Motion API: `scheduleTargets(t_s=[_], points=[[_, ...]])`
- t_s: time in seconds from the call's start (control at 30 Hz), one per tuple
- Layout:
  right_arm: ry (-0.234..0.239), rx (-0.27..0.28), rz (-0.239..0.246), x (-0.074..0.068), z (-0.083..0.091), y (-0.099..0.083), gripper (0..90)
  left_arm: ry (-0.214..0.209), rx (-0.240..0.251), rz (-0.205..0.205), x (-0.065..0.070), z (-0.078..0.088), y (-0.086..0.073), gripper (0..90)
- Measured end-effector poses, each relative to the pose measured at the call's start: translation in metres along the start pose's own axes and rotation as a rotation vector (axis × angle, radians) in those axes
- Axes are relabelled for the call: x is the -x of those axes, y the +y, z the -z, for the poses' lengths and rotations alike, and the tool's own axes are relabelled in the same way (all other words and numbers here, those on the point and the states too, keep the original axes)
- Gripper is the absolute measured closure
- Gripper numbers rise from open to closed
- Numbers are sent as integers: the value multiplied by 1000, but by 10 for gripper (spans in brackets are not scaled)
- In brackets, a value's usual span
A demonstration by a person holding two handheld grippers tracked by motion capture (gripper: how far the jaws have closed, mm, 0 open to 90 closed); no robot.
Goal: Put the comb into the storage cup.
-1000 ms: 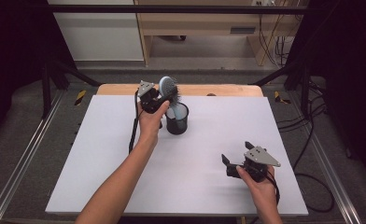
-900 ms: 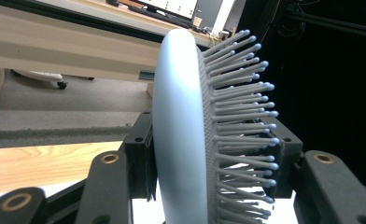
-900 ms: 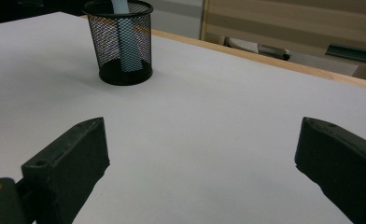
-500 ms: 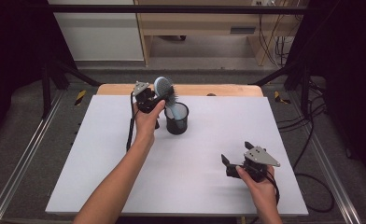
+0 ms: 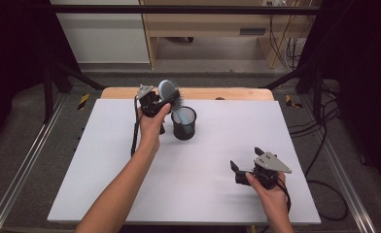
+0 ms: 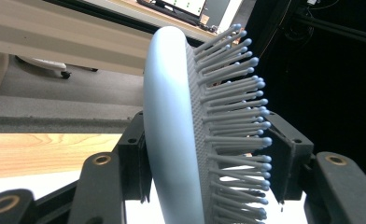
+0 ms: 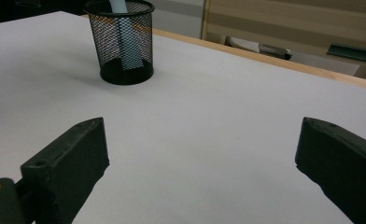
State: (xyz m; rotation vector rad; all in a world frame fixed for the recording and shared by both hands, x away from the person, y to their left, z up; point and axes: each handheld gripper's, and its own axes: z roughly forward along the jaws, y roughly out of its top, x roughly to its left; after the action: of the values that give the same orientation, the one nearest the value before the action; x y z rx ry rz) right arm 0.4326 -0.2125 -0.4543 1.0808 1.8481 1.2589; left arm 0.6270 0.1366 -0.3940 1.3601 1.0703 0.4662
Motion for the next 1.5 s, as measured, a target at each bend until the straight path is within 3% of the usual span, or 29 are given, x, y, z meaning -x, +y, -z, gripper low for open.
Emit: scheduleTargets(t_s=[1.5], points=[[7,0,4,-1,0,0,25,10,-3,-7,-3,0,-2,270]])
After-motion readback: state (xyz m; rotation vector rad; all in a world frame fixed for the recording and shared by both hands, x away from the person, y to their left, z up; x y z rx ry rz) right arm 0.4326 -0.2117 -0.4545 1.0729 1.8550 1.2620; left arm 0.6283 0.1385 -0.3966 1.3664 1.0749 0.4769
